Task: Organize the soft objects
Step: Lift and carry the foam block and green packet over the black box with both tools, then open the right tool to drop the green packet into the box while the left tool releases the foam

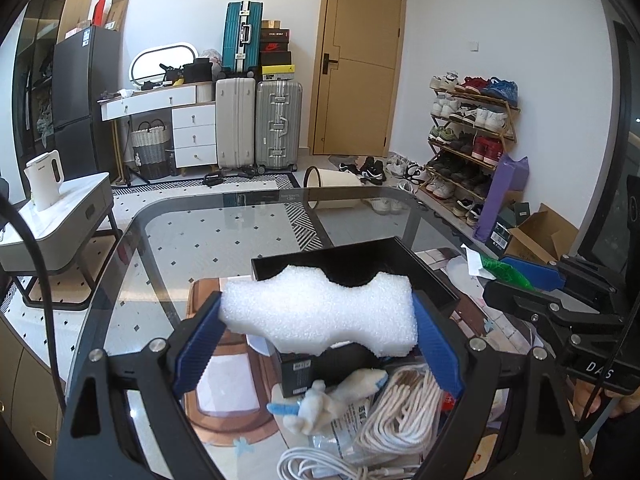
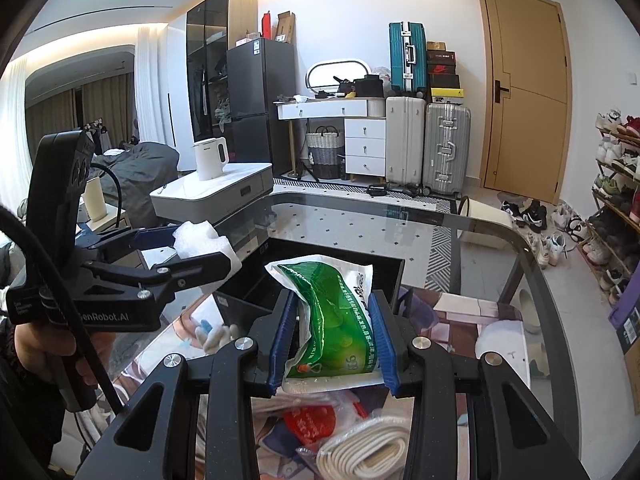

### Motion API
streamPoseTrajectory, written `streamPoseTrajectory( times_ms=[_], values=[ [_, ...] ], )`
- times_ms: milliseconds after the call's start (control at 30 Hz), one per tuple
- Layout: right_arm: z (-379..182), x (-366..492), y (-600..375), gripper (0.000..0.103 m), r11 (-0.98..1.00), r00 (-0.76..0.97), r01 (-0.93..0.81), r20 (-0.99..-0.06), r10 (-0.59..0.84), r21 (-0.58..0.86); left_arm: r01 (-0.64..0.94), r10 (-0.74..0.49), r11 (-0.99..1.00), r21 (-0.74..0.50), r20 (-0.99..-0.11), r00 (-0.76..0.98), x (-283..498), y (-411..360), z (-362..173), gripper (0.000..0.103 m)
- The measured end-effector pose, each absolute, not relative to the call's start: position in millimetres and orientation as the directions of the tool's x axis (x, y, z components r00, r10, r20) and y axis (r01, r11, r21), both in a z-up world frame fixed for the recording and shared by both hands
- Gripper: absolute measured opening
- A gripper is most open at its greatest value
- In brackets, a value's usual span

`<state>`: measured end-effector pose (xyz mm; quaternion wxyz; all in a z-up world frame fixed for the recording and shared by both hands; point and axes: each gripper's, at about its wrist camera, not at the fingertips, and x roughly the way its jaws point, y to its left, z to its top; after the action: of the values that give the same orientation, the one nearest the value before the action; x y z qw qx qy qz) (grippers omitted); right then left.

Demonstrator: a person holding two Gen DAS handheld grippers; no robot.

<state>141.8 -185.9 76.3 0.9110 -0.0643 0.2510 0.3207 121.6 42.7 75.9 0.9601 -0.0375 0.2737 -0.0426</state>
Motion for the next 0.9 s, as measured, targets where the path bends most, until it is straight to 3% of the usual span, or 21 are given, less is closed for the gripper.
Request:
streamPoseTrajectory(
  times_ms=[900],
  values=[
    [54.8,210.9,-155.1,0.037,0.753,0.599,-0.656,-0.573,0.56,0.05,0.057,-0.079,0.997,-0.056,-0.579,0.811,177.2,32.9,50.2,0.089]
  ],
)
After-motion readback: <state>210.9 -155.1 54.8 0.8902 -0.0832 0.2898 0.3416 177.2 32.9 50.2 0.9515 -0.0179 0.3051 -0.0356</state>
